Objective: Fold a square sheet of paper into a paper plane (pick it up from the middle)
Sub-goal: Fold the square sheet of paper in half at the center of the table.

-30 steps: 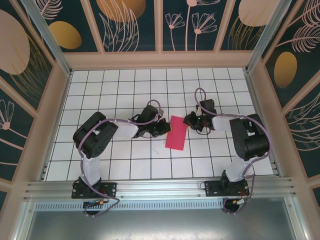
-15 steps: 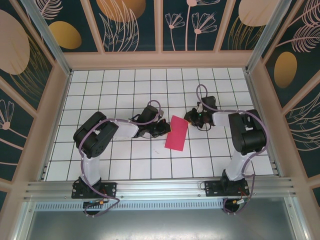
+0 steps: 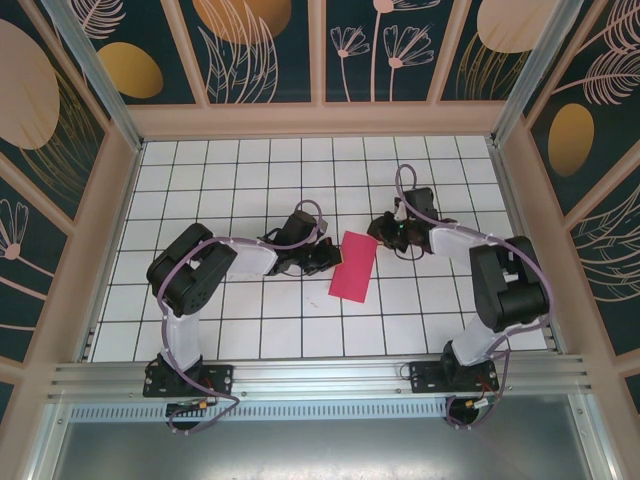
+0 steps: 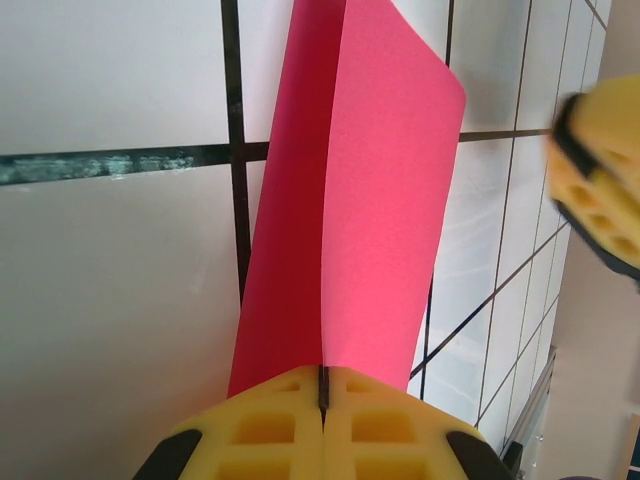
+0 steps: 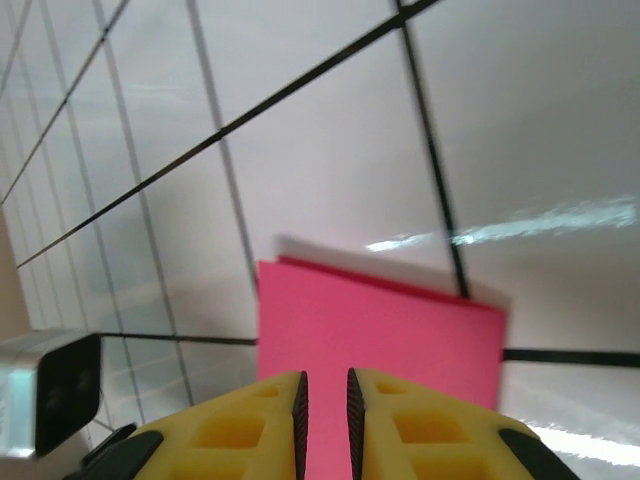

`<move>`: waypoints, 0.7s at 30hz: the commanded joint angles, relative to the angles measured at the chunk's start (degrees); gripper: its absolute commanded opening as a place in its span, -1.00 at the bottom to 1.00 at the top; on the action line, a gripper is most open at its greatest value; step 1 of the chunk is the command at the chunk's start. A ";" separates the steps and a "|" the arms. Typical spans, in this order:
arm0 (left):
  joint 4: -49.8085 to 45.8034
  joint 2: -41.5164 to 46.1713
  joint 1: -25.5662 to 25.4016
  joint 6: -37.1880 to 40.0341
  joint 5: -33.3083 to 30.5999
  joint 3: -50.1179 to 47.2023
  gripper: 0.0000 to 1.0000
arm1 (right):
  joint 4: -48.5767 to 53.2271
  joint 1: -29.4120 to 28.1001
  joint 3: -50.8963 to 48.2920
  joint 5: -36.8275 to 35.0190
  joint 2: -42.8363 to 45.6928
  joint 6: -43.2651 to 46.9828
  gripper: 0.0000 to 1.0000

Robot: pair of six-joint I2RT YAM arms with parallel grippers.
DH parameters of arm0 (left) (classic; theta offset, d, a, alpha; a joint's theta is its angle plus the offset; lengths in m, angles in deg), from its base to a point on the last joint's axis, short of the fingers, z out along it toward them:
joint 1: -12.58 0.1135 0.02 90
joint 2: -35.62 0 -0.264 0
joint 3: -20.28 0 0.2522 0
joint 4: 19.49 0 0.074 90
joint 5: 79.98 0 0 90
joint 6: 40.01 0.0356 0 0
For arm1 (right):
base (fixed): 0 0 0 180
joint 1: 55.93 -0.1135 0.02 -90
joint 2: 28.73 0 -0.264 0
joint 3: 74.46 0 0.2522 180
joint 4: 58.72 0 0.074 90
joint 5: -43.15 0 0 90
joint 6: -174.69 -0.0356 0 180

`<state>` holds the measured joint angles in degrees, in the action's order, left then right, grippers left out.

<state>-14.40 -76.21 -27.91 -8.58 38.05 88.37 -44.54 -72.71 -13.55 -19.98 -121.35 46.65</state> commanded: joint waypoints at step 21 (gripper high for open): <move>0.48 -1.25 0.07 0.81 0.41 0.63 -1.00 | 1.05 -9.66 -13.67 -4.66 9.27 -4.95 -0.55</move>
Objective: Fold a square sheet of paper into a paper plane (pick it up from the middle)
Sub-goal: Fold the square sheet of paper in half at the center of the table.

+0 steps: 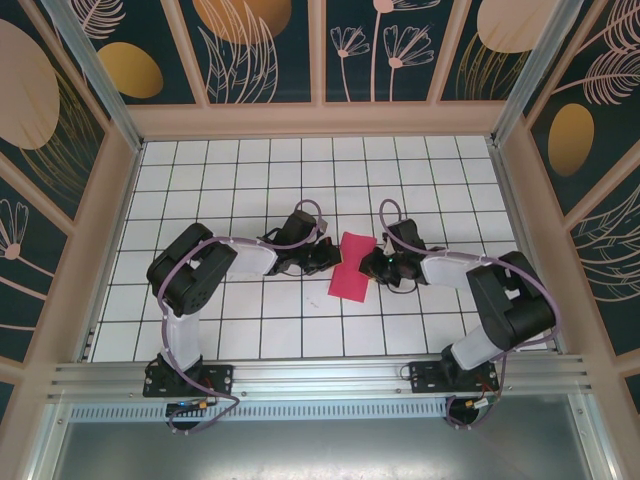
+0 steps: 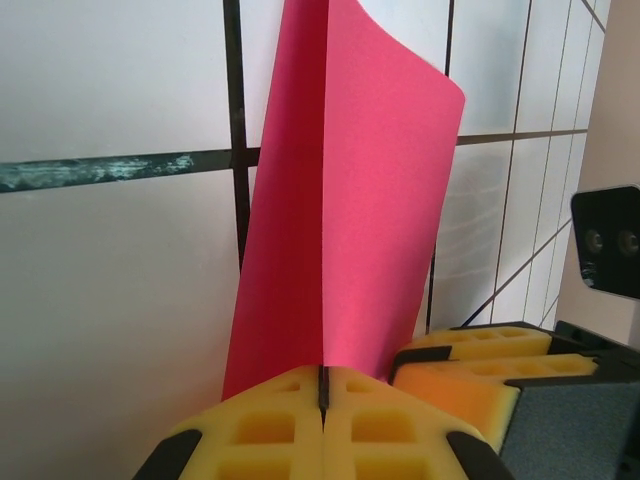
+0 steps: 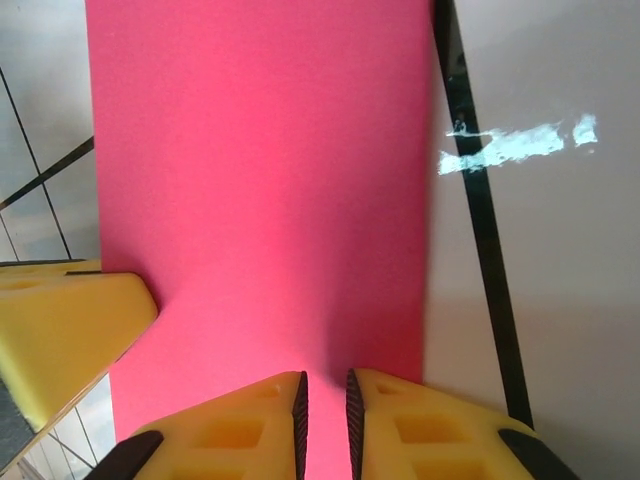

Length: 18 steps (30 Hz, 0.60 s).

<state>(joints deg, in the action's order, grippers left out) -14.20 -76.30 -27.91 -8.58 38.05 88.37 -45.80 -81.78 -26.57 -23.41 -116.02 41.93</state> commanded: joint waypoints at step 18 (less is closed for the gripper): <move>-0.33 -1.95 0.06 0.99 0.22 1.04 -1.00 | -0.46 -5.22 -7.00 0.24 3.57 -3.32 -0.55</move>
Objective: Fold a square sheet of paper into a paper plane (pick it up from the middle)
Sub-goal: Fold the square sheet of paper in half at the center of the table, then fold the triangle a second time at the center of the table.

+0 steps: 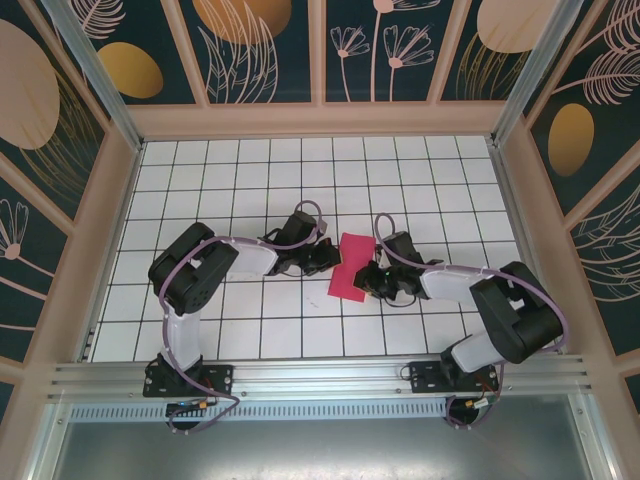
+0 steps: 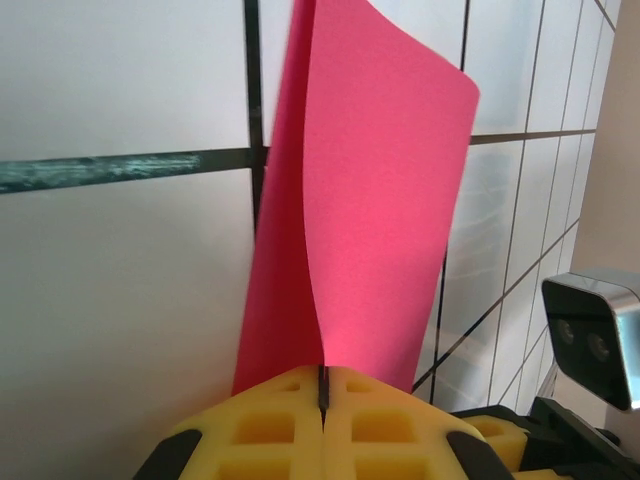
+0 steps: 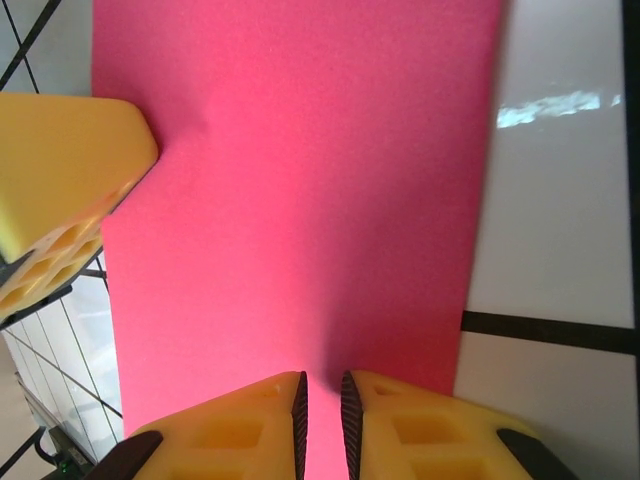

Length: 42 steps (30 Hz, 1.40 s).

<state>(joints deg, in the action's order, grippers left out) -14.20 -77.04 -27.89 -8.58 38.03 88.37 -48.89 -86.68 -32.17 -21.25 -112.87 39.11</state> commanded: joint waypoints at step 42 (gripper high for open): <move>-1.82 -1.41 -0.45 1.51 -0.14 2.19 -1.00 | -1.26 19.14 18.25 6.08 -15.46 9.40 -0.53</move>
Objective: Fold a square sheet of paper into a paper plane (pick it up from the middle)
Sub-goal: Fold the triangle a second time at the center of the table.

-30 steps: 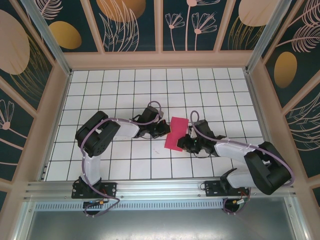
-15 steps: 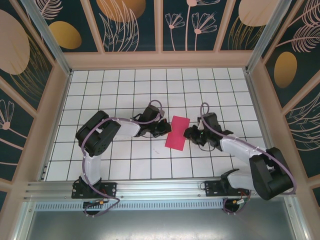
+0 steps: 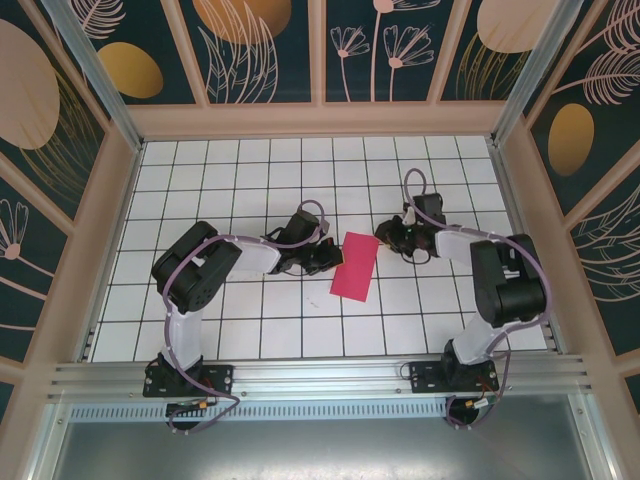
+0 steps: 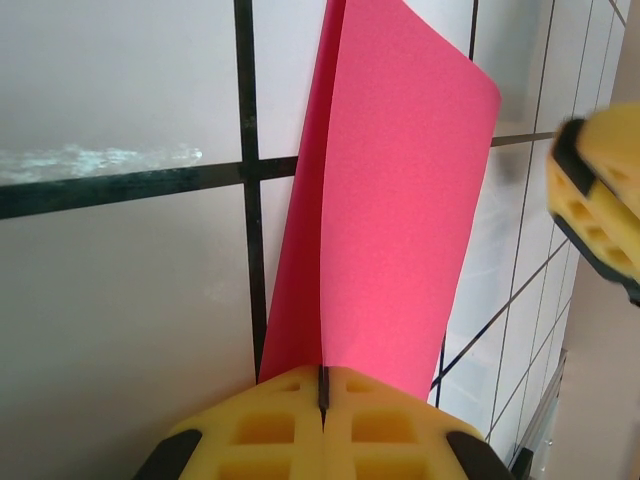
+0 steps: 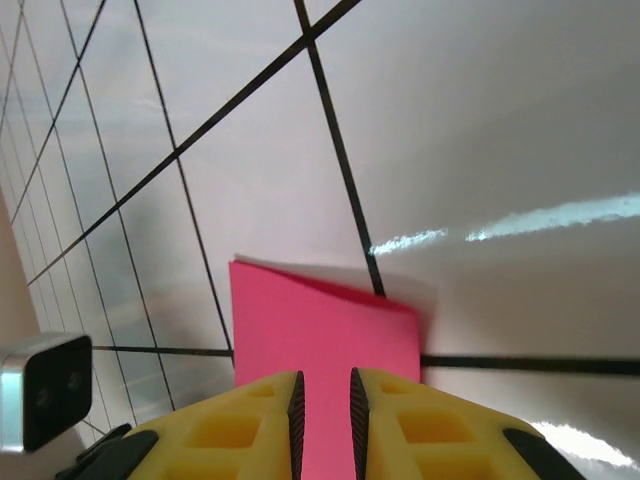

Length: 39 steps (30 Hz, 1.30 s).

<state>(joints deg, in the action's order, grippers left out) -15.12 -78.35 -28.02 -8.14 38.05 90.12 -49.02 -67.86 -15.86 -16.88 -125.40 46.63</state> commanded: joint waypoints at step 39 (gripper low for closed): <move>5.61 16.14 0.17 -12.13 -10.89 -14.76 -1.00 | 1.29 -48.24 -14.83 -42.45 30.16 19.21 0.24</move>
<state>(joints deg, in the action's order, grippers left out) -9.28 -63.01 -28.02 -20.19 27.12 74.05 -46.79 -114.59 -31.62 -52.57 -94.64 62.76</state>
